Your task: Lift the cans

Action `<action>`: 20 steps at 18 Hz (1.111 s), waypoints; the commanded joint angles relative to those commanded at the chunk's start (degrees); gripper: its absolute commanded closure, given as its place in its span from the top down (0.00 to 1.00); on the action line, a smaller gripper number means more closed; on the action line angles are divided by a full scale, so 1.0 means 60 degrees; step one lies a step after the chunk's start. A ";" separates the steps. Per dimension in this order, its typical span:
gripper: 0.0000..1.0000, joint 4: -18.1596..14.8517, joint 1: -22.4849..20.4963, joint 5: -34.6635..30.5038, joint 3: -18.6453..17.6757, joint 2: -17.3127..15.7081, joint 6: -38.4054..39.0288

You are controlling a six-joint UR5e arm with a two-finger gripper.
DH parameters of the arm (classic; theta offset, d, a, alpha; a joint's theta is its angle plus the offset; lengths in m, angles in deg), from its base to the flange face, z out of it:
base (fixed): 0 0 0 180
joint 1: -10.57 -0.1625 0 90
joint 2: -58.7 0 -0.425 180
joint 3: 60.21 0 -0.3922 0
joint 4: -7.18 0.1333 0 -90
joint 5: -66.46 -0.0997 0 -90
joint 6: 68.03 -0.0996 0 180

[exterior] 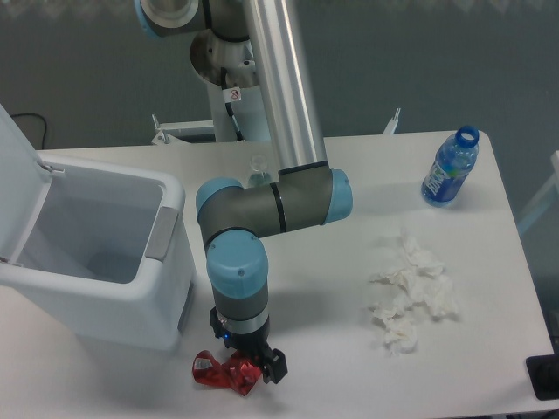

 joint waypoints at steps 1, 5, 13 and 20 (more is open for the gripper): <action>1.00 0.0000 0.0015 0.0000 -0.0015 0.0015 0.0233; 1.00 0.0000 0.0029 0.0000 -0.0015 0.0073 0.0426; 1.00 0.0000 0.0029 0.0000 0.0000 0.0147 0.0441; 0.97 0.0000 0.0029 0.0015 0.0044 0.0191 0.0441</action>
